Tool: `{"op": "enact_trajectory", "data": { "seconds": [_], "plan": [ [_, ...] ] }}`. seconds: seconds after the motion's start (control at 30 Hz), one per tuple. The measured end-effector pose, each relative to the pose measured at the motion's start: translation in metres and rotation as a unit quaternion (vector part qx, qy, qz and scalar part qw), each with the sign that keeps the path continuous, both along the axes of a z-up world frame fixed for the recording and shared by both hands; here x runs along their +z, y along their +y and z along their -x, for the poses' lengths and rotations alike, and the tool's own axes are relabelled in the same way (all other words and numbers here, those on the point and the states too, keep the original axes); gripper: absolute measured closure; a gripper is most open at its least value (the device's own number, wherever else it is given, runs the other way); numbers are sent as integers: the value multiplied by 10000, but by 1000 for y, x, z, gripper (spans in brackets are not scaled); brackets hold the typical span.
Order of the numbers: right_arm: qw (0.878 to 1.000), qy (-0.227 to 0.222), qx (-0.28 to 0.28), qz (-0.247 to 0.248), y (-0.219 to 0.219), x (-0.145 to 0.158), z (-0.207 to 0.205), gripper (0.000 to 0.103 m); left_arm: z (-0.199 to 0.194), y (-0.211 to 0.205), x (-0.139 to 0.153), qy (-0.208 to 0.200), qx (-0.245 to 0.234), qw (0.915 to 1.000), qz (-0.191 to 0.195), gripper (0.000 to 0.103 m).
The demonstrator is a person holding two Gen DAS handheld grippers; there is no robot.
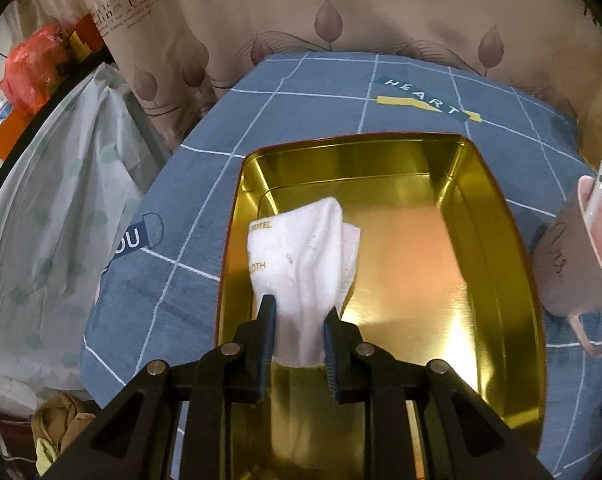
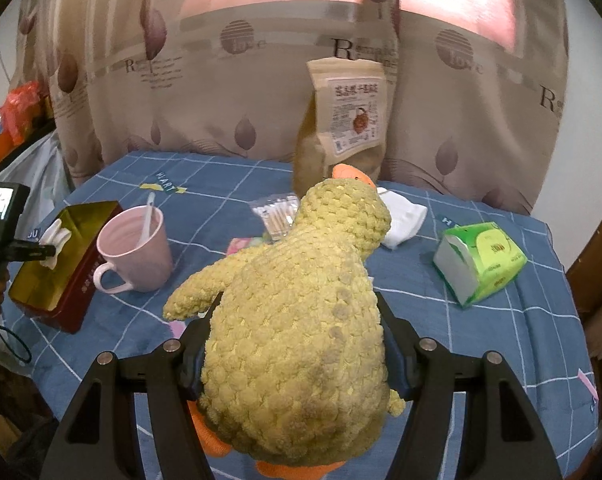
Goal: Organize soft objects
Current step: 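Carry the white towel into the gold tin tray with the left tool and release, then lower the duck into the gold tin tray with the right tool and release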
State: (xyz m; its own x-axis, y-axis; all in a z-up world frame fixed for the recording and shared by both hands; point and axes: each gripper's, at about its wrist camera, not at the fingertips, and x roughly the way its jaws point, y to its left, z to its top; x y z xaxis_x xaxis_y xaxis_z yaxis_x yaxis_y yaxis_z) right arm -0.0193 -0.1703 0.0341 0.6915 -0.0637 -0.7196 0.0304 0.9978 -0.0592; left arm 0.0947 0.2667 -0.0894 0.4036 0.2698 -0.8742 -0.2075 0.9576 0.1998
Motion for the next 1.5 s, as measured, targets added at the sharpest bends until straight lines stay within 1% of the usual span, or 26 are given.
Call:
{"op": "enact_trajectory", "data": {
  "seconds": [0.07,0.27,0.3,0.37,0.4,0.47,0.53,0.6,0.7,0.87,0.97,1.13,1.23,1.33,1.43,1.5],
  "plan": [
    [10000,9,64,38,7,0,-1,39,-1,2,-3,17,4,10000,-23,81],
    [9996,40,235,131,26,1,-5,39,-2,7,-12,72,57,9999,73,77],
    [9996,46,253,148,29,1,-5,39,-2,8,-13,67,76,9999,63,73],
    [9994,62,303,185,35,1,-7,39,-1,9,-13,60,87,9999,39,73],
    [9993,64,316,201,37,1,-8,39,-1,8,-13,45,60,10000,23,68],
    [9991,67,349,228,42,2,-10,39,-1,8,-11,35,25,10000,47,65],
    [9990,61,382,245,46,2,-11,39,-1,8,-9,7,-2,9999,155,60],
    [9986,58,441,284,52,3,-12,39,0,8,-7,-17,-34,9998,220,58],
    [9978,41,573,340,63,6,-15,39,3,4,-2,-97,-50,9999,123,52],
    [9948,-39,934,403,90,13,-23,39,13,3,19,-421,-33,9989,180,52],
    [9911,-90,1257,425,114,16,-28,39,26,9,34,-652,131,9976,197,52],
    [9826,-156,1798,429,159,17,-38,39,52,29,53,-930,577,9938,202,50],
    [9750,-158,2168,450,194,13,-44,39,66,44,56,-989,854,9909,316,49],
    [9666,-97,2513,493,229,5,-48,39,75,57,54,-955,1065,9891,357,49],
    [9610,-23,2710,549,255,-5,-53,39,84,69,53,-958,1279,9865,366,49],
    [9601,75,2758,465,268,-11,-58,39,88,76,52,-982,1391,9846,393,49]
  ]
}}
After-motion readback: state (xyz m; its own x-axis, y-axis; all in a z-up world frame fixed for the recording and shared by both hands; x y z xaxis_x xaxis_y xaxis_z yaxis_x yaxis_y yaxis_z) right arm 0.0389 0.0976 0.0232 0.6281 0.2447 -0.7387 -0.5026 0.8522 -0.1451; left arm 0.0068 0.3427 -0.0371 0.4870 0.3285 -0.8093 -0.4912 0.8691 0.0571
